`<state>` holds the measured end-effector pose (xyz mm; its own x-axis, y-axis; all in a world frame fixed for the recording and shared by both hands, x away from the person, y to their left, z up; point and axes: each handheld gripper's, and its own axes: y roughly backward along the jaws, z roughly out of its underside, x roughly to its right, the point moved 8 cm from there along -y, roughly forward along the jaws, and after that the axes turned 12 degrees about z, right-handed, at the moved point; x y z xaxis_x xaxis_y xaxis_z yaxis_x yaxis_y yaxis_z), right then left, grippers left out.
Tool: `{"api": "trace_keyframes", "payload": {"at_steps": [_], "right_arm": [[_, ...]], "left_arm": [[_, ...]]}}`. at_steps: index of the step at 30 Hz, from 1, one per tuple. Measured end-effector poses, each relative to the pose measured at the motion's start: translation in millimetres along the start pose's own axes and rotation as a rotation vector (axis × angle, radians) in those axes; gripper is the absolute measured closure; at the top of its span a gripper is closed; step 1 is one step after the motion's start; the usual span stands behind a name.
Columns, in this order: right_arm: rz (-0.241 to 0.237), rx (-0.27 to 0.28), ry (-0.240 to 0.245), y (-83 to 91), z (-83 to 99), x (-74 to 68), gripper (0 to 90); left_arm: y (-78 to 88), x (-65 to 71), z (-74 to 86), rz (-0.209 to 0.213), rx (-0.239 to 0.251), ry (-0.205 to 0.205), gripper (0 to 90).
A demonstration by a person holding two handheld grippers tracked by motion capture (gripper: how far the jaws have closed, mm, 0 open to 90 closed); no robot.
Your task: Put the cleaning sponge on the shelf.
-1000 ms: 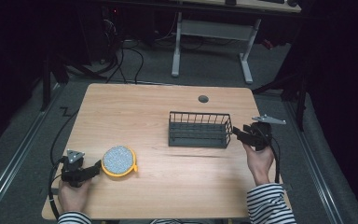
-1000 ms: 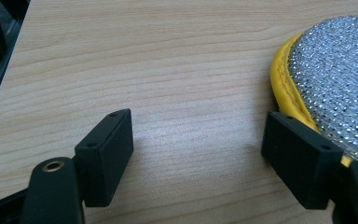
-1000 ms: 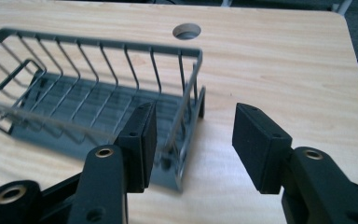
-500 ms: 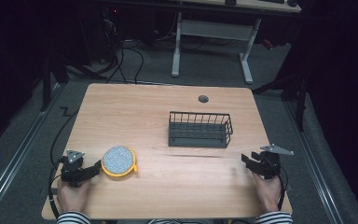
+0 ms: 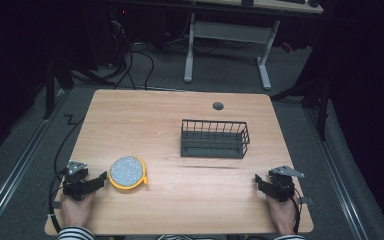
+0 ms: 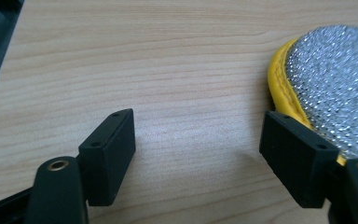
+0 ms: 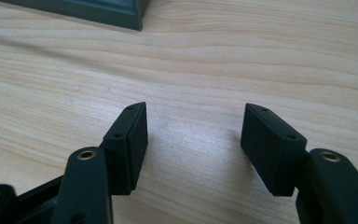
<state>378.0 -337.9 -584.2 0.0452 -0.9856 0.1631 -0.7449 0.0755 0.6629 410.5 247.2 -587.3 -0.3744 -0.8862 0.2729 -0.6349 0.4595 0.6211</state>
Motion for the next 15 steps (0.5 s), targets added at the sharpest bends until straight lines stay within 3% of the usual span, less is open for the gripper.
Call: {"api": "trace_keyframes", "payload": {"at_steps": [3,7,12,15], "right_arm": [[-0.005,-0.002,-0.001,-0.3,-0.2,-0.5,39.6],[-0.005,0.001,0.002,-1.0,-0.7,-0.8,38.9],[-0.007,0.001,0.001,-1.0,-0.8,-1.1,38.4],[-0.007,0.000,0.002,-1.0,-0.8,-1.1,38.3]], "left_arm": [[5.8,1.3,-3.2,0.049,0.008,0.030,28.6],[11.9,11.9,-12.9,0.089,0.002,0.017,28.4],[5.9,34.5,-29.6,0.128,-0.044,-0.051,27.4],[-3.9,42.6,-35.4,0.143,-0.079,-0.065,28.5]]}}
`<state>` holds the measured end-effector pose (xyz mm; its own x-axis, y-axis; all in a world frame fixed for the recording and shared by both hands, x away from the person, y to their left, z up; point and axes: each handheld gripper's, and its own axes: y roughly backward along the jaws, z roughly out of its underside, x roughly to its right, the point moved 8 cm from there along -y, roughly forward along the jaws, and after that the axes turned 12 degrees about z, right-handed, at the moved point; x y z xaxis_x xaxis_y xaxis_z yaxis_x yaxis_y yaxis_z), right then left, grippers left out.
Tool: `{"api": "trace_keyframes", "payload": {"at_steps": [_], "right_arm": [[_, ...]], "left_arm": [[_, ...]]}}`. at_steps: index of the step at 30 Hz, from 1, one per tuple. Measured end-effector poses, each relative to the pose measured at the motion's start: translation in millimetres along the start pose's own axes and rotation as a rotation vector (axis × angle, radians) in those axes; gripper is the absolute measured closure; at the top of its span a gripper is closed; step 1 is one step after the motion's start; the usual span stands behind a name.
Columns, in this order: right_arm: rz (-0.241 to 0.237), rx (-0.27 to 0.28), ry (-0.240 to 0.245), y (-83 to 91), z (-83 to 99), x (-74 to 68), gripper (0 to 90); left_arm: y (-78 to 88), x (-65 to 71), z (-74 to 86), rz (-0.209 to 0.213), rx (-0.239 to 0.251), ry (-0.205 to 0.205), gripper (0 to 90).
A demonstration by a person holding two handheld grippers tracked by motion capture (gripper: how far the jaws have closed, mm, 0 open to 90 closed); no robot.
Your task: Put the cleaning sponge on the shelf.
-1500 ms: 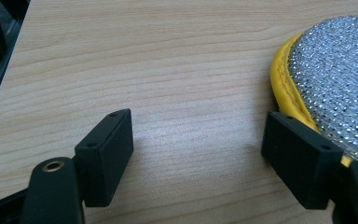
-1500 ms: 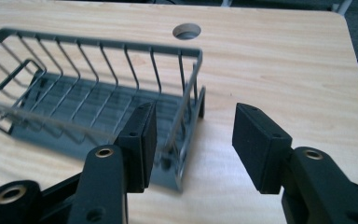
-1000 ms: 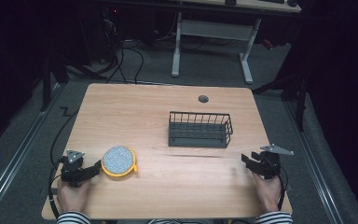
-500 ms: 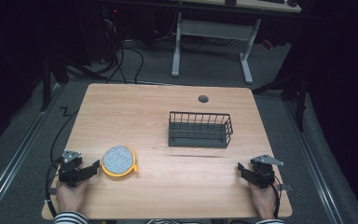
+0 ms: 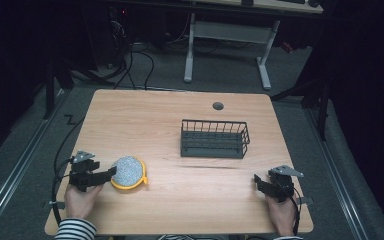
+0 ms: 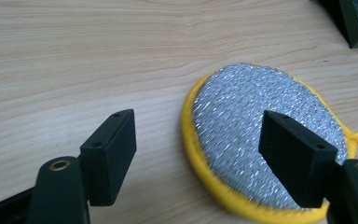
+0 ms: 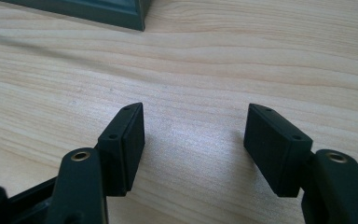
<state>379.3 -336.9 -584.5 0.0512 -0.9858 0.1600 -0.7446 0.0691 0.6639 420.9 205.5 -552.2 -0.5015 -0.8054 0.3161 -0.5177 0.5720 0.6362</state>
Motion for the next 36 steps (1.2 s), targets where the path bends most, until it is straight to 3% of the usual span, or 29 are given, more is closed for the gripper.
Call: {"api": "trace_keyframes", "payload": {"at_steps": [2,5,6,10,14,20,23,24,29,36], "right_arm": [[-0.001,-0.001,0.001,0.1,0.1,-0.1,38.0],[-0.001,-0.001,0.001,0.0,0.1,-0.2,37.9],[-0.002,-0.001,0.001,0.1,0.1,-0.2,37.9],[-0.002,-0.001,0.001,0.0,0.1,-0.2,37.9],[-0.002,0.000,0.002,0.0,0.1,-0.1,37.9],[-0.002,-0.001,0.001,0.0,0.1,-0.2,37.8],[-0.002,0.000,0.001,0.0,0.1,-0.2,37.8],[-0.002,0.000,0.001,0.0,0.1,-0.2,37.8],[-0.002,-0.001,0.001,0.1,0.1,-0.2,37.7],[0.000,-0.002,0.001,0.1,0.1,-0.3,37.7]], "left_arm": [[-9.5,-0.4,-3.5,-0.008,-0.030,0.003,29.0],[-14.3,-2.7,-4.1,-0.006,-0.039,0.017,29.6],[-17.6,-5.8,-4.4,0.007,-0.042,0.047,31.0],[-20.9,-8.1,-4.0,0.006,-0.051,0.051,33.3],[-23.9,-7.9,-3.0,0.025,-0.058,0.065,37.8],[-29.4,-7.5,1.2,0.086,-0.055,0.087,48.1],[-30.2,-6.5,1.6,0.099,-0.057,0.088,53.0],[-30.4,-4.7,1.7,0.086,-0.065,0.069,56.0],[-30.5,-3.7,2.0,0.095,-0.071,0.078,62.1],[-29.3,0.4,0.6,0.107,-0.069,0.046,76.4]]}}
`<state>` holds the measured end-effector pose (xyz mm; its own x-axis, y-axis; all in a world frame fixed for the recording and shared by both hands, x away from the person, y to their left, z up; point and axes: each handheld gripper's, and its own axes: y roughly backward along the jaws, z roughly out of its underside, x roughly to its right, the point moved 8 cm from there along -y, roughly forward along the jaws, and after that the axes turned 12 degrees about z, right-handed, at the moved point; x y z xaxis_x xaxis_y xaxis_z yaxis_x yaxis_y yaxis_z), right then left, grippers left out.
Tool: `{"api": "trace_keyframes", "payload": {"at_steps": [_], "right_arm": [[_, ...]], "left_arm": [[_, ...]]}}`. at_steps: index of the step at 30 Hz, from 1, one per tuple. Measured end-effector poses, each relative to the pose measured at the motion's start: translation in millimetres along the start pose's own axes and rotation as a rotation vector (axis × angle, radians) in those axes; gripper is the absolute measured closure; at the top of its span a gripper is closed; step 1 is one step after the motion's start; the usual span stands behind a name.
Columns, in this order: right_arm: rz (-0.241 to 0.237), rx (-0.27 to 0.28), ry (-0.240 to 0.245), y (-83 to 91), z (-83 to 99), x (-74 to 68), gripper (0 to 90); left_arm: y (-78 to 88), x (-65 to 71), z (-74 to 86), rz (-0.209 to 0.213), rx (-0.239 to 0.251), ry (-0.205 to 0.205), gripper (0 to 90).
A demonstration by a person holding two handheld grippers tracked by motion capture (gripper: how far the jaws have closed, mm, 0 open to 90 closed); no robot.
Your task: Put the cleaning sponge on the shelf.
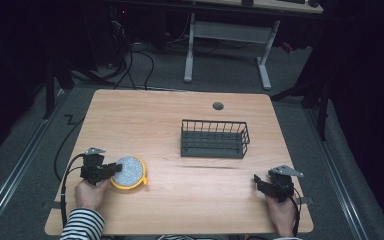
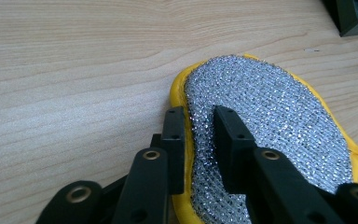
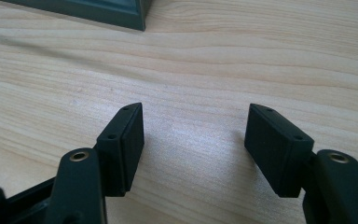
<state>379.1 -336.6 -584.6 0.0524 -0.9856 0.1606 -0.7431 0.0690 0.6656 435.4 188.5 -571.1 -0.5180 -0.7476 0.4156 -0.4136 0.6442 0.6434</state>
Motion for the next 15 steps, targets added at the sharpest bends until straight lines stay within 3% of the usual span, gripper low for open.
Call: {"api": "trace_keyframes", "payload": {"at_steps": [6,15], "right_arm": [[-0.001,0.000,0.000,0.0,0.0,-0.1,37.6],[-0.002,-0.001,-0.001,0.1,0.0,-0.2,37.4]], "left_arm": [[0.2,5.2,-1.6,0.013,-0.009,-0.029,79.3],[3.3,11.3,-6.4,0.053,0.024,-0.023,79.8]]}}
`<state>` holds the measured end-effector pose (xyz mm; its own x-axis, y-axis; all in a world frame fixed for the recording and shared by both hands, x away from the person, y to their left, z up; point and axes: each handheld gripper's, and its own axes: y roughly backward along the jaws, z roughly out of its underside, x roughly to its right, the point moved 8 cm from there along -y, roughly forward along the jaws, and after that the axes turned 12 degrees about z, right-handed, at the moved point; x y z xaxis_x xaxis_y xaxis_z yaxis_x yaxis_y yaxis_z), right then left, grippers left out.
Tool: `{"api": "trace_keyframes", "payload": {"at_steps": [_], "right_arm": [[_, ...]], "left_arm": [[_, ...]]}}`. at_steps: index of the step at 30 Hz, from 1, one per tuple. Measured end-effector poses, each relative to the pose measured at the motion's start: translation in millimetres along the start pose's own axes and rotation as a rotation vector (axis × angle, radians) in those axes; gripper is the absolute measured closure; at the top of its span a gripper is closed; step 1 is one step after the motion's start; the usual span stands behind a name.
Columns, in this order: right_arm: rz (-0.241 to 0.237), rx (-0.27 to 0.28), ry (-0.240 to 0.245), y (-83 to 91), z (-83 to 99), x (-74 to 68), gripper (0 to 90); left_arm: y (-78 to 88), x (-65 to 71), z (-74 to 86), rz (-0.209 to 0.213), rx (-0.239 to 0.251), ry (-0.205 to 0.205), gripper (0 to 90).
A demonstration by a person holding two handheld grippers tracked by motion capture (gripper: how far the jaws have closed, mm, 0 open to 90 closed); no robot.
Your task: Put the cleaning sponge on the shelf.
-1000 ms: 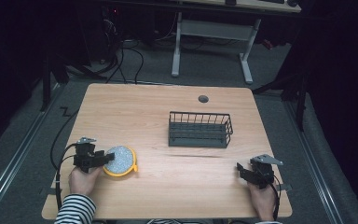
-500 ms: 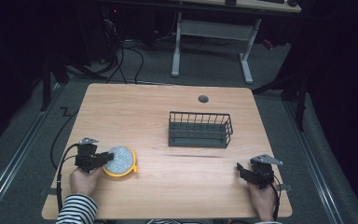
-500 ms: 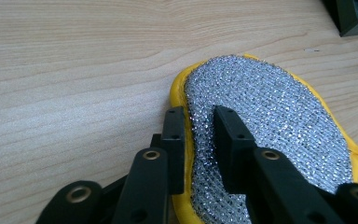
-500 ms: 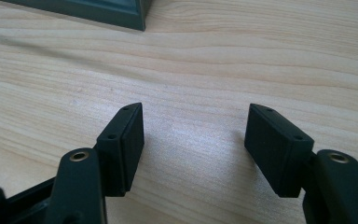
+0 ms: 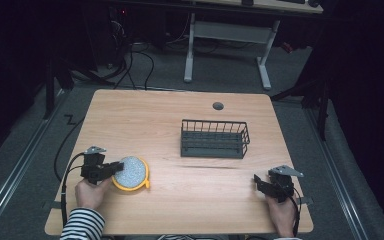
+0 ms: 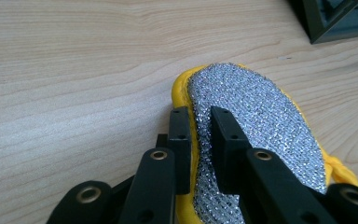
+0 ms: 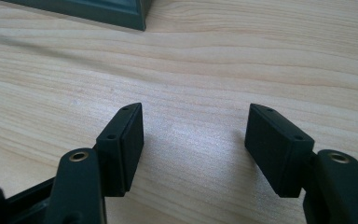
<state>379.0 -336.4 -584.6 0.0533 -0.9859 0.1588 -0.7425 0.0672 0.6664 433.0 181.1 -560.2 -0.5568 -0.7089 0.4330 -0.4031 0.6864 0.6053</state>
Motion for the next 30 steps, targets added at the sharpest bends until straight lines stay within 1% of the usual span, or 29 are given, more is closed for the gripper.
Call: {"api": "trace_keyframes", "payload": {"at_steps": [4,5,6,7,8,10,11,13,14,15,17,18,19,20,21,22,25,27,28,29,30], "right_arm": [[0.000,-0.001,0.000,0.0,0.0,-0.1,37.2],[-0.001,0.000,0.000,0.0,0.0,-0.1,37.2],[-0.001,0.000,0.000,0.0,0.0,-0.1,37.2],[-0.001,0.000,0.001,0.0,0.0,-0.2,37.2],[-0.001,0.000,0.001,0.0,0.0,-0.2,37.2],[-0.001,-0.001,0.001,0.0,0.0,-0.3,37.0],[-0.002,-0.001,0.003,0.0,0.0,-0.5,36.4],[-0.008,0.002,0.011,0.0,-0.2,-1.5,36.4],[-0.008,0.002,0.011,0.0,-0.2,-1.5,36.4],[-0.011,0.001,0.013,0.0,-0.3,-2.4,36.3],[-0.012,0.002,0.014,-0.1,-0.4,-2.6,36.2],[-0.013,0.001,0.013,-0.1,-0.4,-2.9,35.9],[-0.014,0.001,0.016,-0.2,-0.5,-2.9,35.9],[-0.014,0.001,0.016,-0.2,-0.5,-2.9,35.9],[-0.015,0.002,0.015,-0.2,-0.6,-3.1,35.8],[-0.015,0.002,0.015,-0.2,-0.6,-3.1,35.8],[-0.016,0.002,0.016,-0.2,-0.6,-3.2,35.7],[-0.016,0.002,0.016,-0.2,-0.6,-3.2,35.7],[-0.016,0.002,0.016,-0.2,-0.6,-3.2,35.7],[-0.015,0.002,0.017,-0.3,-0.6,-3.1,35.7],[-0.015,0.002,0.017,-0.3,-0.6,-3.1,35.7]], "left_arm": [[0.0,3.0,-2.2,0.014,0.016,0.001,79.9],[0.0,4.6,-3.5,0.012,0.010,-0.010,79.9],[0.0,4.6,-3.5,0.012,0.010,-0.010,79.9],[-0.3,9.1,-7.9,0.014,0.008,-0.025,79.9],[-0.3,9.1,-7.9,0.014,0.008,-0.025,79.9],[0.1,13.9,-14.0,0.018,0.010,-0.047,79.9],[0.2,15.8,-16.3,0.022,0.009,-0.050,79.9],[0.0,23.7,-27.0,0.031,0.009,-0.072,79.9],[0.0,23.7,-27.0,0.031,0.009,-0.072,79.9],[-0.5,27.8,-33.0,0.030,0.008,-0.088,79.9],[-0.8,29.8,-35.2,0.033,0.012,-0.090,79.9],[-1.0,33.1,-38.2,0.046,0.015,-0.092,79.9],[-1.2,37.4,-42.2,0.045,0.012,-0.106,79.9],[-1.2,37.4,-42.2,0.045,0.012,-0.106,79.9],[-1.2,43.2,-48.3,0.055,0.014,-0.122,79.9],[-1.2,43.2,-48.3,0.055,0.014,-0.122,79.9],[-0.4,51.1,-58.5,0.060,0.016,-0.152,79.8],[-0.8,59.3,-69.7,0.069,0.017,-0.180,79.8],[-0.8,59.3,-69.7,0.069,0.017,-0.180,79.8],[-1.5,64.2,-77.0,0.075,0.016,-0.193,79.8],[-1.5,64.2,-77.0,0.075,0.016,-0.193,79.8]]}}
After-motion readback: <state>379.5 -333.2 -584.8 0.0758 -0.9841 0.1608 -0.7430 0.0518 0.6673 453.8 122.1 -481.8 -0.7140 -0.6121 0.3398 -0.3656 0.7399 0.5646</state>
